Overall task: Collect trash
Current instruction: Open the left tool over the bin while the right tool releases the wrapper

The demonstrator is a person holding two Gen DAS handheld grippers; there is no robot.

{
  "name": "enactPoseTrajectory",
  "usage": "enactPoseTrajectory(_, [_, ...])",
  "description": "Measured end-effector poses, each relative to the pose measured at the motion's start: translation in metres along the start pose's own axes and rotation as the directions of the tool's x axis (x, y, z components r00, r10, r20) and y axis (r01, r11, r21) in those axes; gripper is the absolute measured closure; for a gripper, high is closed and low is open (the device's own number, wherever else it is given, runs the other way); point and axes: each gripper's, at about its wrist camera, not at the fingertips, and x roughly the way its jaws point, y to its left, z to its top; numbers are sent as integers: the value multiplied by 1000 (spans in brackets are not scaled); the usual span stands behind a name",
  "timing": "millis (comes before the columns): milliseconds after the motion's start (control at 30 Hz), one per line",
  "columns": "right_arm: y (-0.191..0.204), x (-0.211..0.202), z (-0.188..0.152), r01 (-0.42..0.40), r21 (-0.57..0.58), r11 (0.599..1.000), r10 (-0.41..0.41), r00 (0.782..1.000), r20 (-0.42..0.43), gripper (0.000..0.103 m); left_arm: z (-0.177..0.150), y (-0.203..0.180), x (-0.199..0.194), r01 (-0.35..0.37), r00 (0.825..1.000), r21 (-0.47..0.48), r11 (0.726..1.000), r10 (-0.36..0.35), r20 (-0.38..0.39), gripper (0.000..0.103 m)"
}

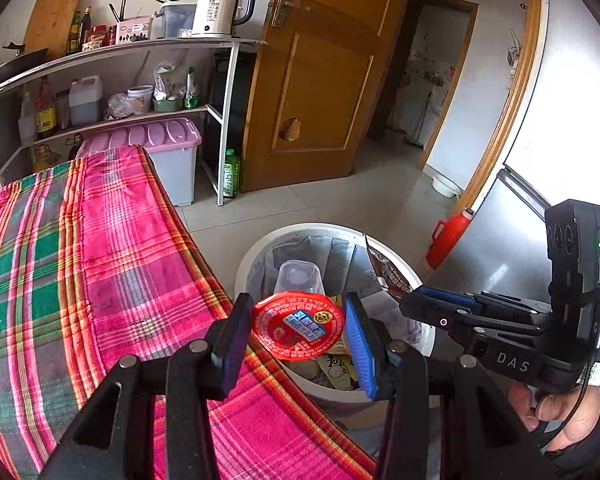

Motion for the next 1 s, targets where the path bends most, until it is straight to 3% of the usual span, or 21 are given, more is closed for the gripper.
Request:
enactPoseTrajectory(600, [-36,24,-6,69,64,996,-64,995,-80,77,4,-13,57,33,991,-22,999,-35,-127,54])
enactPoseTrajectory(667, [-35,23,-7,70,66,995,-65,995,-77,74,4,-12,58,33,991,-27,999,-36,-132,52])
enactPoseTrajectory(767, [-33,19,-6,71,58,996,-67,996,-67,72,5,-10,58,34,991,-41,999,-40,-131,41])
enactPoseTrajectory(1000, [-25,5,-5,80,47,996,-78,996,-42,71,5,-7,43,45,993,-47,998,-50,-106,41])
